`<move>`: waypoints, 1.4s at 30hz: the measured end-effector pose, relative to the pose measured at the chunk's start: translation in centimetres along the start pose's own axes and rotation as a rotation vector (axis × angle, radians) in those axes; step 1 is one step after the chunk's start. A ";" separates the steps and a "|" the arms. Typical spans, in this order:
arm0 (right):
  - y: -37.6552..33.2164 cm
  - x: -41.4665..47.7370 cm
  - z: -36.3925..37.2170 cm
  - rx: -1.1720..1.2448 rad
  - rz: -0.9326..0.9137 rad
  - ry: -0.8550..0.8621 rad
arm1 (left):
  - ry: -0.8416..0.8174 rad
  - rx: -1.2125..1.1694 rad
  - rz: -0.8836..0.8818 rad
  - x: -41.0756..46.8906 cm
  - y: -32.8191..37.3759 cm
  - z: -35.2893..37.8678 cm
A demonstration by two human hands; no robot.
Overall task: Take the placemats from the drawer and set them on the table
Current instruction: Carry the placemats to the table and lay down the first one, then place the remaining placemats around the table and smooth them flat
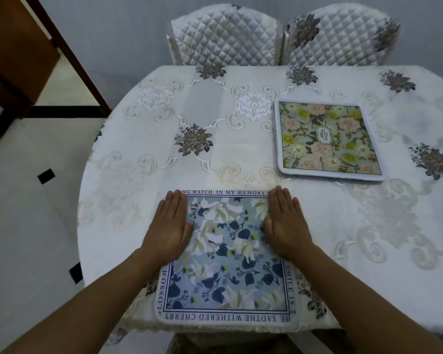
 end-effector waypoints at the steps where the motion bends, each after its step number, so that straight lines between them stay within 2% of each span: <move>1: -0.4 -1.2 0.1 0.008 0.002 0.001 | -0.002 -0.002 -0.006 -1.2 0.3 0.1; 9: -2.5 -11.3 -0.2 0.004 0.011 -0.063 | -0.035 0.037 -0.049 -10.2 2.3 0.4; 15: -3.3 -11.9 -3.3 -0.022 0.072 -0.224 | -0.064 0.049 -0.132 -9.7 3.4 -2.7; 26: -1.8 -12.2 -16.2 -0.112 0.069 -0.076 | 0.012 0.128 -0.012 -8.0 12.9 -13.0; 34: 4.4 -16.0 -22.1 -0.174 -0.051 -0.026 | 0.001 0.283 0.053 -8.8 24.9 -12.8; 42: 16.9 -21.8 -29.3 -0.224 -0.103 0.022 | -0.018 0.280 0.060 -9.4 41.9 -7.5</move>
Point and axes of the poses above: each hand's wrist, its own x-axis towards the middle knuckle, its own z-axis out of the palm, y = z × x, the point moved 10 cm from there along x, towards the middle knuckle, and after that the axes turned 8 degrees about y, right-handed, at the moved point
